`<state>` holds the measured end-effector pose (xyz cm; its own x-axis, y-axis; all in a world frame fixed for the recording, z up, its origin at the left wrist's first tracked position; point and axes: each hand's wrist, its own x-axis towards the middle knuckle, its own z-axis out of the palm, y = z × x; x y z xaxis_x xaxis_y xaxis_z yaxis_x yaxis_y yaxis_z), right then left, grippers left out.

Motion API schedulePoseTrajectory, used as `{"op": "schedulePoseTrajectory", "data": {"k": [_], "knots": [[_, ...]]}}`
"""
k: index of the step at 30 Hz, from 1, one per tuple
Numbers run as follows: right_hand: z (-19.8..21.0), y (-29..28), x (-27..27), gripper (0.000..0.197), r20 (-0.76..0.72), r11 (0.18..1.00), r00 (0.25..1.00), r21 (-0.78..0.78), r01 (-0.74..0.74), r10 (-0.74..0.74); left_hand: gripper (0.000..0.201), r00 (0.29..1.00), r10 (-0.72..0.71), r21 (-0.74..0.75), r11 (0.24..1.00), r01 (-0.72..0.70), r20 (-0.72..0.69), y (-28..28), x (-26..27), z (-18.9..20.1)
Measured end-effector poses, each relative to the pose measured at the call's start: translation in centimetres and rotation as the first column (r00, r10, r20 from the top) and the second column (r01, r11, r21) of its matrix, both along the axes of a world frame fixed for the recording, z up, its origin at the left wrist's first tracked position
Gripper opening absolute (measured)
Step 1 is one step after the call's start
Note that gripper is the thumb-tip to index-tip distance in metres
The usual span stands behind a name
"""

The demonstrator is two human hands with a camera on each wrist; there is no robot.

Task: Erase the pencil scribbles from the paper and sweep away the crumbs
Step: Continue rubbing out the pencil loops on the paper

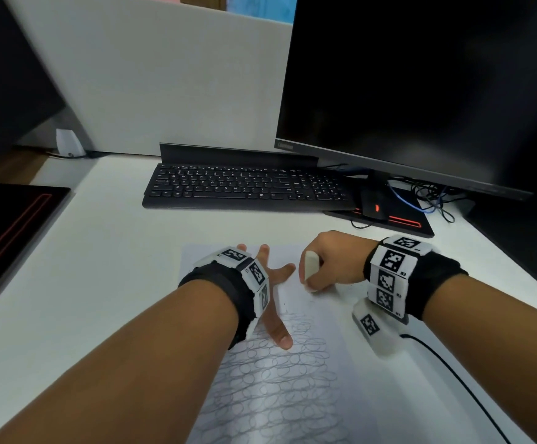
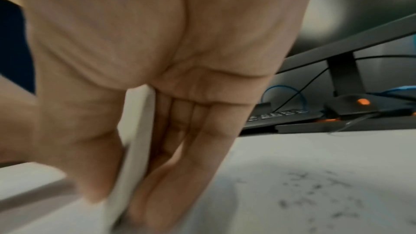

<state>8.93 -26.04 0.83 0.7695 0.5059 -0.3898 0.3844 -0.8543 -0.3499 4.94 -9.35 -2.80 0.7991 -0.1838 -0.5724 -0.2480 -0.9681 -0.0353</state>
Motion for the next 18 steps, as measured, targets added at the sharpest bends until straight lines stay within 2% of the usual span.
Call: {"op": "schedulePoseTrajectory", "data": {"k": [3, 7, 12, 16, 18], "knots": [[-0.5, 0.6, -0.9, 0.013, -0.125, 0.995, 0.988, -0.032, -0.099, 0.094, 0.135, 1.0, -0.002, 0.014, 1.0, 0.002, -0.013, -0.1, 0.2, -0.1], [0.1, -0.2, 0.1, 0.013, 0.004, 1.0, 1.0, -0.014, 0.013, -0.013, 0.131, 1.0, 0.002, 0.009, 1.0, -0.002, -0.006, -0.1, 0.0, 0.2], [-0.1, 0.2, -0.8, 0.011, -0.11, 0.997, 0.992, -0.05, -0.065, 0.059, 0.132, 1.0, 0.011, 0.014, 1.0, -0.01, -0.019, -0.2, 0.0, 0.2], [0.3, -0.1, 0.0, 0.012, 0.036, 0.999, 0.999, -0.027, 0.023, -0.022, 0.131, 1.0, 0.016, -0.002, 1.0, -0.016, -0.02, -0.1, 0.0, 0.2], [0.0, 0.3, -0.5, 0.011, -0.03, 0.998, 0.999, -0.054, -0.031, 0.029, 0.132, 1.0, 0.017, 0.01, 1.0, -0.016, -0.024, -0.2, 0.0, 0.3]]}}
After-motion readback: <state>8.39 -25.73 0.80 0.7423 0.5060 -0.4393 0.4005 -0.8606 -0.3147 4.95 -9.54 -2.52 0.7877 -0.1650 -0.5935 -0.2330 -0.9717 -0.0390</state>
